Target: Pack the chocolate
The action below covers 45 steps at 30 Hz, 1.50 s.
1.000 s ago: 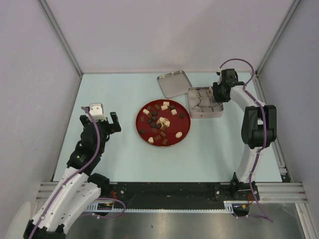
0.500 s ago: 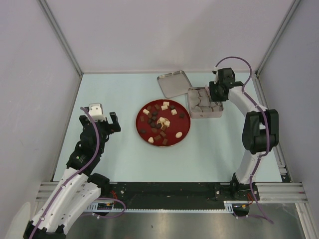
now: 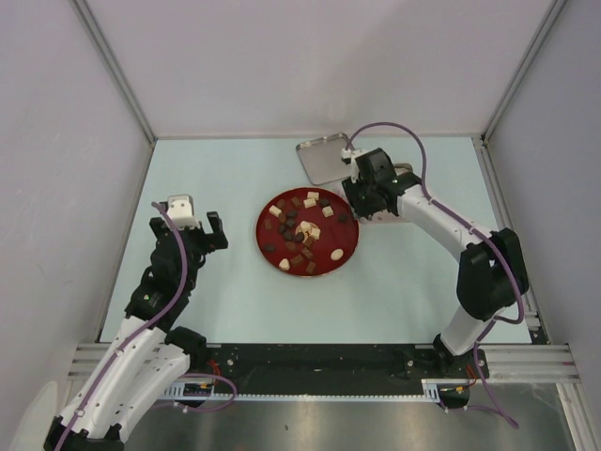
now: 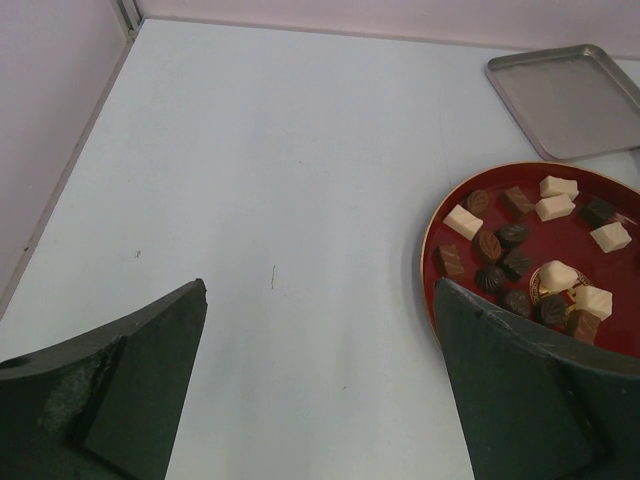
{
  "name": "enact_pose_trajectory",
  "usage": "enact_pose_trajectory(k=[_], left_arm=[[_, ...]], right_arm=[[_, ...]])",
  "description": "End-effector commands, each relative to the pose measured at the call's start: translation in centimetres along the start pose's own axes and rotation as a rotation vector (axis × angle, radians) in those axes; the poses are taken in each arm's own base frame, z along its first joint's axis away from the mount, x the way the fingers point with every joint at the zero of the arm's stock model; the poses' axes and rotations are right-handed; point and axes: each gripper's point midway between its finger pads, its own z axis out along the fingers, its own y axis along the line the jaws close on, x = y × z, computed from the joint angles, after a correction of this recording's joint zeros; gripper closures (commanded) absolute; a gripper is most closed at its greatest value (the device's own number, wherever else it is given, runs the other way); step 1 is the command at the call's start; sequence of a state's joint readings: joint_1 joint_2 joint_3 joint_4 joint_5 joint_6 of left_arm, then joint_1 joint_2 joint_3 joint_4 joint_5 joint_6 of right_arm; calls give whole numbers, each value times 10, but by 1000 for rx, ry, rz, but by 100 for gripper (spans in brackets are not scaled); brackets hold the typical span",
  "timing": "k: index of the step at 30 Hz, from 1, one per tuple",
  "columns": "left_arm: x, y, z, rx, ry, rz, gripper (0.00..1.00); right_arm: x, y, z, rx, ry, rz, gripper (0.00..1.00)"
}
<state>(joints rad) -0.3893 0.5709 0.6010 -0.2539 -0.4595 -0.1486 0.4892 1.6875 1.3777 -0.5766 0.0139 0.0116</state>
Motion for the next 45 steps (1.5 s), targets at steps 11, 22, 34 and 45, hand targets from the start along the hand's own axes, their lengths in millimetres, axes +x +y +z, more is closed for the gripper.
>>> enact_pose_trajectory(k=[11,22,34,45], left_arm=[[2,-3,-3,23,0,-6,0],[4,-8,-2,40,7,-5,0],[3,-9,-3,49,2,-7,0],[3,-11,-2,55,3,-6,0]], right_arm=[[54,64,-2,-176,147,-387,59],[76,62,15,-154,238,-475,59],[85,54,20,-143,270,-490,58],[91,62,35,-132,281,-539,57]])
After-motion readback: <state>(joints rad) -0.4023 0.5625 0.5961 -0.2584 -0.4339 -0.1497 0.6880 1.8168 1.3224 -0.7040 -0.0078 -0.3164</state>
